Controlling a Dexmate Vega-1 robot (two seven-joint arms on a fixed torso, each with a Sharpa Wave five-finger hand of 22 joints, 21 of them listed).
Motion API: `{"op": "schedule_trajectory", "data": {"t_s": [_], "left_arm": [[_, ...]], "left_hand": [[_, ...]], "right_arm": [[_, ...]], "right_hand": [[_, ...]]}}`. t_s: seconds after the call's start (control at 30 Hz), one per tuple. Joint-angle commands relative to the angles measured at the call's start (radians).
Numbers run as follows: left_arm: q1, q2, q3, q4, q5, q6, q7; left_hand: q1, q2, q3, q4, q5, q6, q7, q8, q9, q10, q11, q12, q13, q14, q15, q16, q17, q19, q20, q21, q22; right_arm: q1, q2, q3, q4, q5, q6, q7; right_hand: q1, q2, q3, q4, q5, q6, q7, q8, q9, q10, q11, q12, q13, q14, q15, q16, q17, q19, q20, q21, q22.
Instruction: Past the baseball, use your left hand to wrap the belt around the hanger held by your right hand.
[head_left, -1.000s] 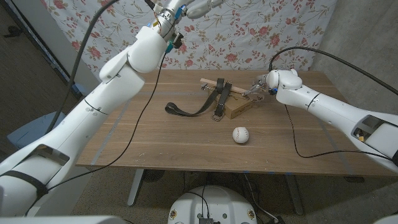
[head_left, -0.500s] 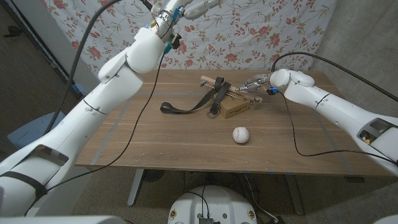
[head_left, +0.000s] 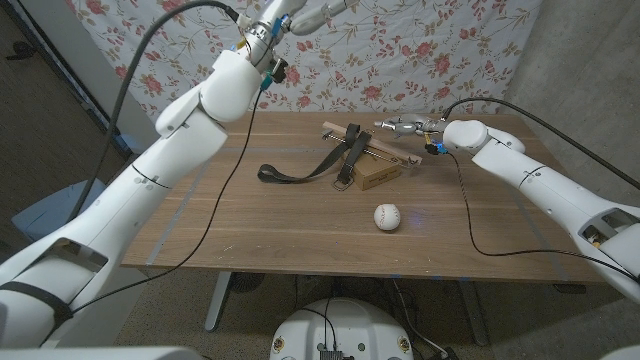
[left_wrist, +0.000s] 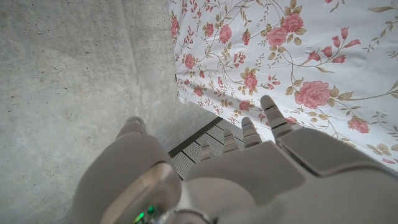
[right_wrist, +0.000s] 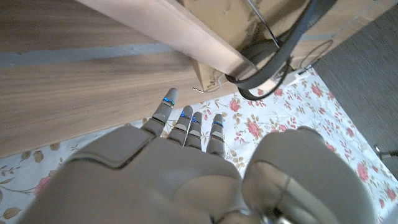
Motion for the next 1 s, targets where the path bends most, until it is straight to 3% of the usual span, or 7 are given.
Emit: {"op": "schedule_trajectory", "data": {"t_s": [0.03, 0.2, 0.53, 0.77, 1.0], "left_arm": [[0.078, 0.011, -0.047, 0.002, -0.086, 0.006, 0.023], [0.122, 0.018, -0.078, 0.017, -0.153, -0.006, 0.031], [0.198, 0.037, -0.141, 0.079, -0.289, -0.068, 0.047], [0.213, 0.041, -0.149, 0.164, -0.365, -0.13, 0.04], [0.214, 0.04, -0.142, 0.254, -0.421, -0.201, 0.024]], "left_hand": [[-0.009, 0.006, -0.008, 0.004, 0.003, 0.007, -0.009, 0.01, 0.002, -0.003, -0.002, 0.004, 0.0, -0.012, 0.005, 0.003, 0.001, -0.005, 0.001, -0.003, 0.005], [-0.015, 0.006, -0.011, 0.006, 0.002, 0.011, -0.011, 0.011, 0.002, -0.006, -0.001, 0.004, -0.002, -0.02, 0.006, 0.001, 0.001, -0.012, 0.001, -0.008, 0.005], [-0.024, 0.006, -0.016, 0.009, 0.002, 0.022, -0.009, 0.014, 0.001, -0.002, -0.001, 0.006, -0.006, -0.026, 0.007, 0.001, 0.001, -0.017, 0.001, -0.014, 0.005], [-0.028, 0.006, -0.018, 0.011, 0.002, 0.024, -0.01, 0.013, 0.001, -0.004, -0.001, 0.006, -0.008, -0.033, 0.01, -0.001, 0.001, -0.021, 0.001, -0.018, 0.005], [-0.033, 0.007, -0.021, 0.012, 0.002, 0.025, -0.011, 0.012, 0.001, -0.014, 0.0, 0.002, -0.01, -0.044, 0.011, -0.003, 0.0, -0.028, 0.001, -0.024, 0.005]], "right_arm": [[-0.071, 0.051, 0.095, 0.049, 0.234, 0.283, -0.038], [-0.086, 0.085, 0.12, 0.073, 0.314, 0.349, -0.02], [-0.125, 0.122, 0.157, 0.07, 0.413, 0.383, -0.026], [-0.147, 0.158, 0.183, 0.073, 0.471, 0.404, -0.047], [-0.17, 0.19, 0.209, 0.067, 0.496, 0.428, -0.103]], "right_hand": [[-0.001, 0.011, 0.007, -0.001, -0.005, 0.001, -0.009, -0.001, 0.003, 0.002, -0.006, -0.004, 0.0, 0.004, 0.001, -0.006, -0.002, 0.002, -0.002, -0.005, 0.003], [-0.001, 0.018, 0.008, -0.004, -0.012, 0.006, -0.013, 0.0, 0.002, 0.01, -0.007, -0.005, -0.002, 0.003, -0.002, -0.009, -0.007, 0.006, -0.011, -0.009, 0.003], [0.0, 0.029, 0.011, -0.01, -0.025, 0.022, -0.019, 0.004, 0.0, 0.029, -0.006, -0.007, -0.006, 0.014, 0.002, -0.011, -0.019, 0.013, -0.016, -0.017, 0.002], [0.0, 0.033, 0.011, -0.013, -0.035, 0.032, -0.024, 0.006, -0.002, 0.037, -0.008, -0.01, -0.008, 0.012, -0.006, -0.016, -0.028, 0.013, -0.015, -0.024, 0.001], [0.002, 0.038, 0.011, -0.017, -0.046, 0.049, -0.023, 0.01, -0.003, 0.048, -0.007, -0.014, -0.011, 0.007, -0.006, -0.024, -0.039, 0.012, -0.033, -0.033, 0.001]]}}
